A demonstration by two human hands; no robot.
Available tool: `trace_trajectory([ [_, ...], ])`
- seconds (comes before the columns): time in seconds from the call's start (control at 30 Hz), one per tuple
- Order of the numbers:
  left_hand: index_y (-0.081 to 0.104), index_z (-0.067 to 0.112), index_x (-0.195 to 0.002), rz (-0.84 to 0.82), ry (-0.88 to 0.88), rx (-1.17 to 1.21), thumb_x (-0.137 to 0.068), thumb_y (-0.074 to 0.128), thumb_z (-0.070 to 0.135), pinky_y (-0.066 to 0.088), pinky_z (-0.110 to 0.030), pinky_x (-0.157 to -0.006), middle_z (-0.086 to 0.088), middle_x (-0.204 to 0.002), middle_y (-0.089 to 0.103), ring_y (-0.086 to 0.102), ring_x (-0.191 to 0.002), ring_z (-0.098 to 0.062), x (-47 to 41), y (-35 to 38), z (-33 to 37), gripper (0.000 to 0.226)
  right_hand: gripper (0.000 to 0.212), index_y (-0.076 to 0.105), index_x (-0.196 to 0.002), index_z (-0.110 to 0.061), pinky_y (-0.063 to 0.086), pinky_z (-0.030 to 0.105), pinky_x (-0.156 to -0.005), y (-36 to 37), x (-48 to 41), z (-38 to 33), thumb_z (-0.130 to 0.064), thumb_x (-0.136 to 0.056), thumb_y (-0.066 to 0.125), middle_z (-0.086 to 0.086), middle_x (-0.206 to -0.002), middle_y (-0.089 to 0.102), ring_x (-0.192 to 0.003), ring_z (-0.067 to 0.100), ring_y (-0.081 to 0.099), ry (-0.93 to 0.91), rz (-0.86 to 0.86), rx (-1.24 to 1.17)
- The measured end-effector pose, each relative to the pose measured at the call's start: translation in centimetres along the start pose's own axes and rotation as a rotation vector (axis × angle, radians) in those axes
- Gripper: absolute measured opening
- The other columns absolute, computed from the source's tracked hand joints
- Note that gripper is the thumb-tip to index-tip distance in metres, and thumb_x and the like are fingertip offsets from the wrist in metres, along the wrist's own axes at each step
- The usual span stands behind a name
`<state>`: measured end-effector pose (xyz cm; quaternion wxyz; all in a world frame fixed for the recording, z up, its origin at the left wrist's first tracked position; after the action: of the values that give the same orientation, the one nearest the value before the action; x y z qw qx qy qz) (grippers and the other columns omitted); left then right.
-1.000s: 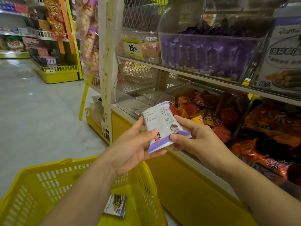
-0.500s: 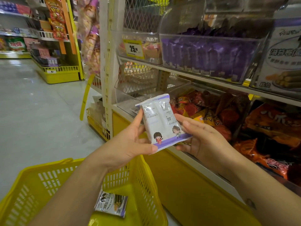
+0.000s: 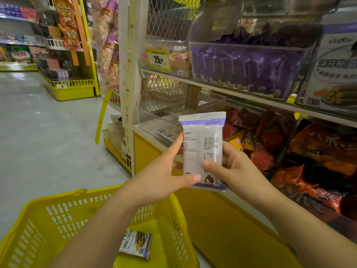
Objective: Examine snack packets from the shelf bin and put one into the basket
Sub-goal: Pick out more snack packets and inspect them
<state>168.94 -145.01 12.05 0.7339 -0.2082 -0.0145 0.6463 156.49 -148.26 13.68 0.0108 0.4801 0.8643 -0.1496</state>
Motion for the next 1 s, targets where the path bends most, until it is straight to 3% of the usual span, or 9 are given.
trace_trajectory([
  [0.1,0.038,0.058,-0.13,0.118,-0.02,-0.077,-0.089,0.066,0.033,0.055,-0.022,-0.086,0.029,-0.123,0.057,0.059,-0.109,0.005,-0.2,-1.0,-0.2,0.056,0.047,0.053,-0.123,-0.035,0.059,0.03,-0.074,0.3,0.2,-0.5,-0.016,-0.083,0.071,-0.014,-0.112,0.071,-0.097,0.008,0.069,-0.069,-0.011,0.175],
  [0.17,0.053,0.042,-0.129,0.199,-0.048,-0.106,-0.089,0.064,0.036,0.055,-0.03,-0.09,0.017,-0.123,0.062,0.061,-0.107,-0.001,-0.2,-1.4,-0.6,0.042,0.052,0.052,-0.117,-0.046,0.058,0.027,-0.079,0.8,0.3,-0.7,-0.017,-0.08,0.075,-0.021,-0.11,0.069,-0.098,0.002,0.067,-0.106,-0.025,0.267],
  [0.23,0.059,0.042,-0.122,0.245,-0.062,-0.091,-0.089,0.065,0.03,0.056,-0.026,-0.084,0.018,-0.114,0.067,0.065,-0.099,0.0,-0.1,-1.3,-0.8,0.035,0.054,0.051,-0.116,-0.051,0.058,0.029,-0.082,1.1,0.3,-0.9,-0.023,-0.078,0.077,-0.023,-0.109,0.068,-0.099,-0.001,0.065,-0.13,-0.01,0.384],
  [0.33,0.039,0.063,-0.124,0.299,-0.095,-0.051,-0.084,0.065,0.021,0.053,-0.012,-0.066,0.039,-0.096,0.063,0.067,-0.085,0.006,0.2,-1.3,-0.8,0.063,0.058,0.051,-0.124,-0.043,0.056,0.033,-0.083,1.4,0.4,-1.3,-0.031,-0.075,0.079,-0.016,-0.109,0.069,-0.098,0.001,0.065,-0.166,0.018,0.526],
  [0.43,0.013,0.044,-0.15,0.36,-0.159,-0.046,-0.068,0.057,0.033,0.055,-0.014,-0.065,0.05,-0.084,0.057,0.066,-0.079,0.009,0.3,-1.8,-1.4,0.095,0.064,0.047,-0.13,-0.044,0.055,0.034,-0.077,2.0,0.5,-1.7,-0.038,-0.074,0.079,-0.016,-0.108,0.068,-0.093,0.003,0.065,-0.205,0.011,0.608],
  [0.53,0.024,0.035,-0.151,0.427,-0.169,-0.068,-0.066,0.049,0.038,0.053,-0.015,-0.067,0.034,-0.088,0.068,0.067,-0.078,0.0,0.6,-2.7,-1.1,0.089,0.067,0.045,-0.134,-0.04,0.055,0.036,-0.072,2.5,0.5,-1.6,-0.042,-0.075,0.077,-0.011,-0.104,0.068,-0.087,0.007,0.065,-0.226,-0.003,0.645],
  [0.63,0.038,0.032,-0.147,0.489,-0.167,-0.14,-0.071,0.041,0.044,0.056,-0.041,-0.08,0.01,-0.083,0.072,0.069,-0.08,-0.014,1.1,-3.5,-0.5,0.078,0.067,0.044,-0.135,-0.04,0.054,0.036,-0.069,3.2,0.6,-1.6,-0.045,-0.076,0.075,-0.01,-0.1,0.068,-0.083,0.008,0.064,-0.249,-0.015,0.7],
  [0.9,0.063,0.027,-0.123,0.519,-0.13,-0.156,-0.083,0.028,0.045,0.053,-0.04,-0.083,0.004,-0.092,0.071,0.065,-0.088,-0.012,1.2,-3.5,-1.3,0.056,0.064,0.045,-0.135,-0.042,0.048,0.028,-0.066,3.7,0.8,-1.9,-0.049,-0.078,0.073,-0.013,-0.096,0.065,-0.077,0.008,0.059,-0.295,-0.029,0.766],
  [1.0,0.062,0.029,-0.127,0.443,-0.117,-0.09,-0.085,0.03,0.046,0.054,-0.045,-0.087,0.002,-0.1,0.073,0.067,-0.095,-0.02,0.8,-3.2,-1.5,0.055,0.057,0.05,-0.131,-0.044,0.047,0.019,-0.061,3.0,0.7,-1.7,-0.047,-0.079,0.073,-0.019,-0.093,0.066,-0.074,0.005,0.061,-0.261,-0.026,0.681],
])
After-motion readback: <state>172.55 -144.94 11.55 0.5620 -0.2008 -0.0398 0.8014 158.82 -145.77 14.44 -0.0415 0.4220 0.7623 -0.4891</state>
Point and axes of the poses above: each hand's wrist, its own x-axis away from the middle knuckle, its own y-axis out of the palm, z = x × y, the point moved 9 cm from there along -x, towards the middle knuckle
